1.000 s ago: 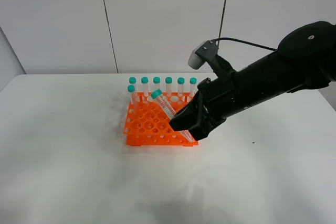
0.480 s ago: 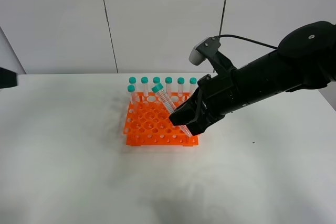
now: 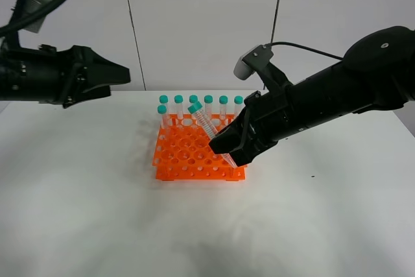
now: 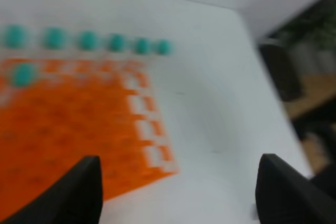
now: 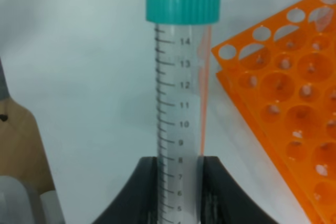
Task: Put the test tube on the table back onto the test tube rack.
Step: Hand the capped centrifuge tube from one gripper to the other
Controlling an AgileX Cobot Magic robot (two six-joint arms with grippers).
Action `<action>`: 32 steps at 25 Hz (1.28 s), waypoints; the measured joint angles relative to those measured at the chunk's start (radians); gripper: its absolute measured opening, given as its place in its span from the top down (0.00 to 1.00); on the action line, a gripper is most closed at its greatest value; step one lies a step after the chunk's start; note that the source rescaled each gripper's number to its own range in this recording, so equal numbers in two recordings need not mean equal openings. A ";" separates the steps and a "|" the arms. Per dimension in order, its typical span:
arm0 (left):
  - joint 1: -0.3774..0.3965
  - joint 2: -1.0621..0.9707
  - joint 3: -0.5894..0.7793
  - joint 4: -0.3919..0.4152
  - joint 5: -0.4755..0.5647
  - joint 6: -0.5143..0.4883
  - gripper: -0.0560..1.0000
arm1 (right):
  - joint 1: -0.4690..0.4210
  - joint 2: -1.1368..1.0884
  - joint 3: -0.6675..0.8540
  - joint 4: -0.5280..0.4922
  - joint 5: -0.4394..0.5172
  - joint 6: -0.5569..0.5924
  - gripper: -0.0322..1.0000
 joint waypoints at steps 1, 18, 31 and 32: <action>-0.033 0.019 0.000 -0.052 -0.001 0.027 0.25 | 0.000 0.000 0.000 0.000 -0.003 0.001 0.94; -0.264 0.181 -0.001 -0.380 -0.043 0.218 0.25 | 0.000 0.000 0.000 0.000 -0.006 0.001 0.94; -0.295 0.229 -0.015 -0.382 -0.037 0.237 0.25 | 0.000 0.000 0.000 0.000 0.004 0.001 0.94; -0.296 0.229 -0.016 -0.382 -0.036 0.239 0.26 | 0.000 0.000 0.000 0.000 0.004 0.001 0.94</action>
